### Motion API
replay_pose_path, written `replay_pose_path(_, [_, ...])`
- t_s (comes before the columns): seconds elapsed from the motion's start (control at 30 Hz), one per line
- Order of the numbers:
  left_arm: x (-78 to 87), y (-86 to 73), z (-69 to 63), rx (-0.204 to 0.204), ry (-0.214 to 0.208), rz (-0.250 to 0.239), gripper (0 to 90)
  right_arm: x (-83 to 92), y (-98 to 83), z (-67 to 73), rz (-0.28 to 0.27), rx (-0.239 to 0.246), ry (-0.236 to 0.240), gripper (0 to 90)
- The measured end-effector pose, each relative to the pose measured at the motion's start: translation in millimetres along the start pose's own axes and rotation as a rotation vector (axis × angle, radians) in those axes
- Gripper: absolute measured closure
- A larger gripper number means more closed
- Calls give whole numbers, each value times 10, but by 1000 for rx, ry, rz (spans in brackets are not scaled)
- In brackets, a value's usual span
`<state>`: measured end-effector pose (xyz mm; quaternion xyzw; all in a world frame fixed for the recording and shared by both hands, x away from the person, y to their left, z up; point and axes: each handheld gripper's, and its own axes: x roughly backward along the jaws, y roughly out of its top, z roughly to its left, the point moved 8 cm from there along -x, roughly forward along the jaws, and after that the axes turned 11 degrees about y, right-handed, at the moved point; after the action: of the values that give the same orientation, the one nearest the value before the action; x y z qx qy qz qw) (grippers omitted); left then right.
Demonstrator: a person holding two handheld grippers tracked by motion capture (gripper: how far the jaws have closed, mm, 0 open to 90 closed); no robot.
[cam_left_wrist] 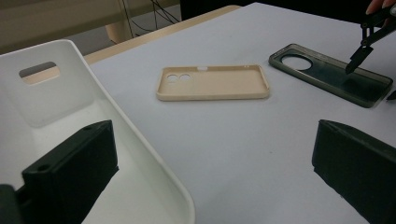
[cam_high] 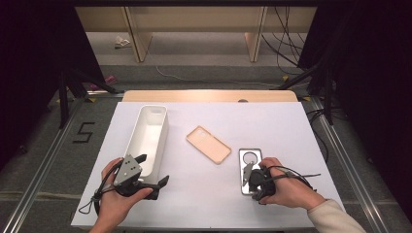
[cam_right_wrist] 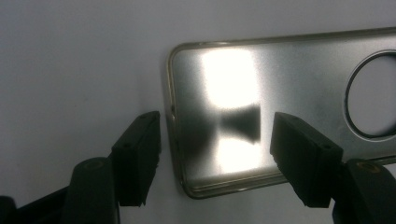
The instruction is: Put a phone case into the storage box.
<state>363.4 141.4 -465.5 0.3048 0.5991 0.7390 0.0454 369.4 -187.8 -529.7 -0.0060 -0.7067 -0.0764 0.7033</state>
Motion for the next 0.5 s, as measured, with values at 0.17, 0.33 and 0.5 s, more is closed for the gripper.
replay_pose_path(0.17, [0,0,-1,-4,0,0,0,-11,35,-8,7,22,-2,362])
replay_pose_path(0.33, [-4,-5,3,-5,2,2,0,-18,67,-13,25,31,-6,373])
replay_pose_path(0.5, [-9,-11,5,-7,3,6,0,-25,76,-5,28,33,2,389])
